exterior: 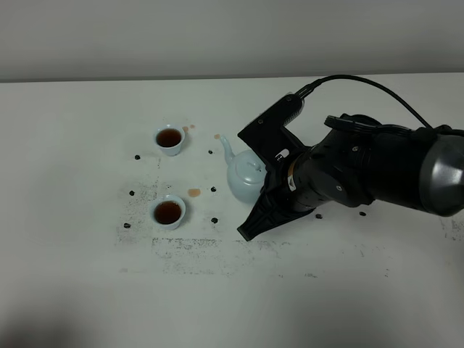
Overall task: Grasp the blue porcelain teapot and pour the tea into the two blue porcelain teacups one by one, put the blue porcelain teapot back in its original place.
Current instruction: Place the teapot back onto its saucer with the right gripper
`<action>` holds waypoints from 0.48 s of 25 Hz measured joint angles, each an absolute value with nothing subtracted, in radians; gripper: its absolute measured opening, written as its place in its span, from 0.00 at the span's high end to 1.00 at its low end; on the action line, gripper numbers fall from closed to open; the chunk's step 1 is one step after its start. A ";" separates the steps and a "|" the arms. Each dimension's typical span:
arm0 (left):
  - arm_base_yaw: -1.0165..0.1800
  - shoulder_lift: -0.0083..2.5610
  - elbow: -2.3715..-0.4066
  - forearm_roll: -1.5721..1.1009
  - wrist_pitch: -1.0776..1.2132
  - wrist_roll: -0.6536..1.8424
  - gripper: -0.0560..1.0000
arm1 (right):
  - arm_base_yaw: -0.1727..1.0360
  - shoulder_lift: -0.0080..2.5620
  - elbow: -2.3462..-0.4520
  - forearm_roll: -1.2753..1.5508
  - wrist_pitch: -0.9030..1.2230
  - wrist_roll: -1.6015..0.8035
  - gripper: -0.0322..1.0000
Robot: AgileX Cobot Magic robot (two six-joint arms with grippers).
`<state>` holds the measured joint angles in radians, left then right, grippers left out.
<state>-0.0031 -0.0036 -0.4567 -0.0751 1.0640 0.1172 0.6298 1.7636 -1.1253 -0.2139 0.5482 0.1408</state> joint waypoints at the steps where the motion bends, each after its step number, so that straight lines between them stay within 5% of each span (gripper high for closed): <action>1: -0.003 -0.004 -0.457 -0.075 1.064 0.117 0.24 | 0.630 1.764 -1.117 -0.209 0.533 0.141 0.89; 12: -0.003 -0.004 -0.457 -0.075 1.064 0.116 0.24 | 0.611 1.833 -1.112 -0.175 0.490 0.141 0.89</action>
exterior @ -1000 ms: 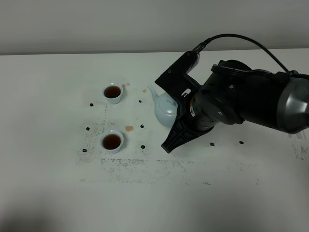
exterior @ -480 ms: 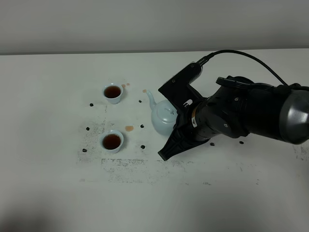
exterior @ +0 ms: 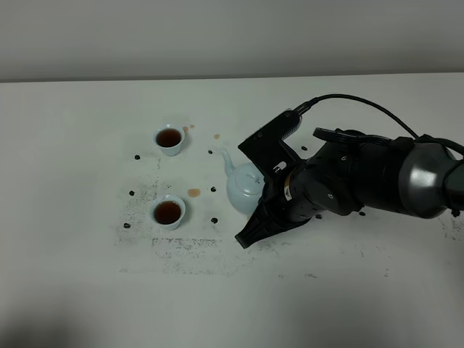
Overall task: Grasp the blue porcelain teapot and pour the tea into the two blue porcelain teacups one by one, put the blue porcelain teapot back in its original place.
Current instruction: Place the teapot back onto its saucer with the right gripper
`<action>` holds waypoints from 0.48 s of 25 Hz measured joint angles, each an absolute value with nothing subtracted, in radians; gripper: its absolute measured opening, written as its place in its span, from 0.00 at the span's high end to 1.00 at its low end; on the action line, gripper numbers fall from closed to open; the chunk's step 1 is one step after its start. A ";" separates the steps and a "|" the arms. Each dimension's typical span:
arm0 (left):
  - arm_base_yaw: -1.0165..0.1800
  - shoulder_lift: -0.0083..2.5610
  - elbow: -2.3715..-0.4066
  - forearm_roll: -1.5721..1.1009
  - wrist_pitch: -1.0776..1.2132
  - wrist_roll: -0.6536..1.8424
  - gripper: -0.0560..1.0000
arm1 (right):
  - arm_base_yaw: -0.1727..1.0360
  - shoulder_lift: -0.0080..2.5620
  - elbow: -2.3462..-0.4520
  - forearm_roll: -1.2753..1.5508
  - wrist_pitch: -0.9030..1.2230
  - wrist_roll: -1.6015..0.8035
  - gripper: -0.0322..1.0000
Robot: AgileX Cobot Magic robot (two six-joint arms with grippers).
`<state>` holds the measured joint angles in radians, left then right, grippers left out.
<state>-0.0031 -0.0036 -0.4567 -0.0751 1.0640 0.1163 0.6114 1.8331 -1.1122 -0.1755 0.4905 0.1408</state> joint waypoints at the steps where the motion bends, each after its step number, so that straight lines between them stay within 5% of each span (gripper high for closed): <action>1: -0.003 -0.004 -0.457 -0.075 1.064 0.116 0.24 | 0.607 1.837 -1.112 -0.174 0.489 0.141 0.89; 12: -0.003 -0.004 -0.457 -0.075 1.064 0.116 0.24 | 0.592 1.887 -1.112 -0.151 0.488 0.141 0.89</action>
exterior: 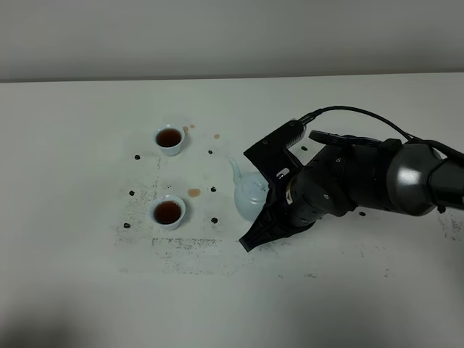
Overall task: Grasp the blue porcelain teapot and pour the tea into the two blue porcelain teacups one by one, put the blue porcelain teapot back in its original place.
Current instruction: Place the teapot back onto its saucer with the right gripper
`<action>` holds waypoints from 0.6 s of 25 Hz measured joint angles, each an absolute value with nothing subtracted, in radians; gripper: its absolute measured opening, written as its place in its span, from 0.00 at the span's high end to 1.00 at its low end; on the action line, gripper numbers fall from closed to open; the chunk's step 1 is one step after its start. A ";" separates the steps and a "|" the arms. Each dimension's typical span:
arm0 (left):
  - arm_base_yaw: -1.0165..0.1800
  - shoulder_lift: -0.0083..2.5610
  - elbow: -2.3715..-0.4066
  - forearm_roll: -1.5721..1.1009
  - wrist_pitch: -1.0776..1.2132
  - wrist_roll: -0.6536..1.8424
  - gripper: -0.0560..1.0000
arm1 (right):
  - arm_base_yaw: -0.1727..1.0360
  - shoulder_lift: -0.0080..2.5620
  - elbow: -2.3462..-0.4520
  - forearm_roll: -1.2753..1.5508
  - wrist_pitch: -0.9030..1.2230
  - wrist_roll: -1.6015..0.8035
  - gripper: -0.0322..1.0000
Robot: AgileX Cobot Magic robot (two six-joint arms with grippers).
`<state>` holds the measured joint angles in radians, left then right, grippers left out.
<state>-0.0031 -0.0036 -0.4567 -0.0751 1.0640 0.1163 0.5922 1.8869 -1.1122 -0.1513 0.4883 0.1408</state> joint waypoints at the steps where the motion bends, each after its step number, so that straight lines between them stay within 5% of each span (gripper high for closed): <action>1: -0.003 -0.004 -0.457 -0.075 1.064 0.116 0.24 | 0.591 1.893 -1.112 -0.148 0.488 0.141 0.89; 15: -0.003 -0.004 -0.457 -0.075 1.064 0.116 0.24 | 0.585 1.914 -1.112 -0.138 0.489 0.141 0.89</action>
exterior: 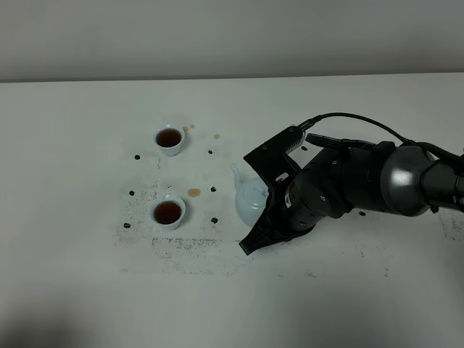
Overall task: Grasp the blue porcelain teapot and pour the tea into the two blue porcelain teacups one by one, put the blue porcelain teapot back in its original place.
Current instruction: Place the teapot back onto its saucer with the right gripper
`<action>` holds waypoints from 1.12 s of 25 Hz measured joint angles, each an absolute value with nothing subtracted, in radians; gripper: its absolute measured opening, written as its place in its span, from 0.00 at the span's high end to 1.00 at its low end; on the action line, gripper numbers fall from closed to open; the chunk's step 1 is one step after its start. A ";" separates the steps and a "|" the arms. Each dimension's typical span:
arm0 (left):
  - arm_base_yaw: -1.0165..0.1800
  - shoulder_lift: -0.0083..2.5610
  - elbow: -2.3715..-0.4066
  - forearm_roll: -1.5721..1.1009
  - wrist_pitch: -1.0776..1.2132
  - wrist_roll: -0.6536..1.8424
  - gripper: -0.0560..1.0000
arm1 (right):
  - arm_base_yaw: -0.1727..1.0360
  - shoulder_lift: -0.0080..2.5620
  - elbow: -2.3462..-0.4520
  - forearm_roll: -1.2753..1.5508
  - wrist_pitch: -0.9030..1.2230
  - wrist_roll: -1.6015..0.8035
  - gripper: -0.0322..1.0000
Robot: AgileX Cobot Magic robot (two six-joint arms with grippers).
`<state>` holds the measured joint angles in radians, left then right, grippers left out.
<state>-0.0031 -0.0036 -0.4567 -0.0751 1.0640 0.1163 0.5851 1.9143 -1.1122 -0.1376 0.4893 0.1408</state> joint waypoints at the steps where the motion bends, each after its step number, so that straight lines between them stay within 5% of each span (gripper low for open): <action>1: -0.003 -0.004 -0.457 -0.075 1.064 0.116 0.24 | 0.583 1.918 -1.112 -0.138 0.491 0.141 0.89; 28: -0.003 -0.004 -0.457 -0.075 1.064 0.117 0.24 | 0.580 1.925 -1.101 -0.138 0.452 0.141 0.83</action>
<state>-0.0031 -0.0036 -0.4567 -0.0751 1.0640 0.1173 0.5797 1.9247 -1.1008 -0.1376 0.4518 0.1408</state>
